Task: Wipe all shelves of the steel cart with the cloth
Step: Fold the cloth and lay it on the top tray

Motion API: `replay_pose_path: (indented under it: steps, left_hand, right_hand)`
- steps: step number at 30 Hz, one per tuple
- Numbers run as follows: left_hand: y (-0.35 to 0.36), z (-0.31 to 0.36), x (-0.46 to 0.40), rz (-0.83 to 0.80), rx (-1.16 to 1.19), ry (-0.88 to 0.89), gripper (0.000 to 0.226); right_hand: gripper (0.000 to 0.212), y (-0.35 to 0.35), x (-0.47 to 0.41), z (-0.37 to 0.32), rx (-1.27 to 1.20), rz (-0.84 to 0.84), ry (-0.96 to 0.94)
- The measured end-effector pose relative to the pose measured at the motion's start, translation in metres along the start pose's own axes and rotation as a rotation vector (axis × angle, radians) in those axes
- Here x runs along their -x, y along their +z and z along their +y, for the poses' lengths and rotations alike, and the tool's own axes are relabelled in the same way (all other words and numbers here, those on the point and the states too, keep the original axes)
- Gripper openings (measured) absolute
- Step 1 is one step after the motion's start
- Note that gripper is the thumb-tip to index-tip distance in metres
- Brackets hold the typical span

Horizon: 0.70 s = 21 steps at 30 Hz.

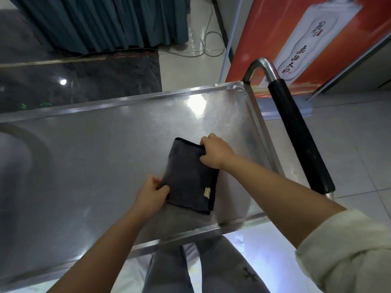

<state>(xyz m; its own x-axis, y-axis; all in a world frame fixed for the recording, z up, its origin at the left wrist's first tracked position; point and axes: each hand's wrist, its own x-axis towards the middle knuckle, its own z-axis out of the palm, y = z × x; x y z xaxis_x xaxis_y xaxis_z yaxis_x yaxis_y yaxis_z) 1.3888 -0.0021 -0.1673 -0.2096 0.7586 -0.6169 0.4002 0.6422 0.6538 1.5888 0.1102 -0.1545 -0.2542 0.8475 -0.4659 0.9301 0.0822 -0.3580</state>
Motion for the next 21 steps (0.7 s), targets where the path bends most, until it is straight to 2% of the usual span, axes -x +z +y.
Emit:
replay_pose_path:
  steps: [2,5,7,10,11,13,18,21]
  left_hand:
    - [-0.007,0.010,0.003,-0.009,0.117,0.025,0.014]
    - [-0.013,0.038,0.005,-0.052,0.192,0.102,0.021]
    - [-0.012,0.066,0.008,-0.091,0.244,0.172,0.024]
    - [0.000,0.117,0.014,-0.211,0.274,0.294,0.024]
    - [0.008,0.135,0.016,-0.256,0.277,0.335,0.023]
    - [0.030,0.170,0.024,-0.333,0.296,0.402,0.022]
    - [0.105,0.232,0.049,-0.437,0.243,0.543,0.021]
    - [0.141,0.242,0.050,-0.403,0.140,0.583,0.022]
  right_hand:
    - [0.016,-0.007,0.021,0.010,-0.175,-0.051,0.052]
    - [0.021,-0.023,0.057,0.025,-0.380,0.016,0.090]
    - [0.035,-0.040,0.086,0.037,-0.527,0.120,0.112]
    - [0.073,-0.076,0.134,0.062,-0.698,0.293,0.086]
    - [0.077,-0.089,0.150,0.073,-0.720,0.352,0.070]
    - [0.076,-0.109,0.177,0.099,-0.694,0.466,0.078]
    - [0.059,-0.132,0.221,0.162,-0.643,0.701,0.245]
    - [0.053,-0.127,0.229,0.193,-0.571,0.660,0.362]
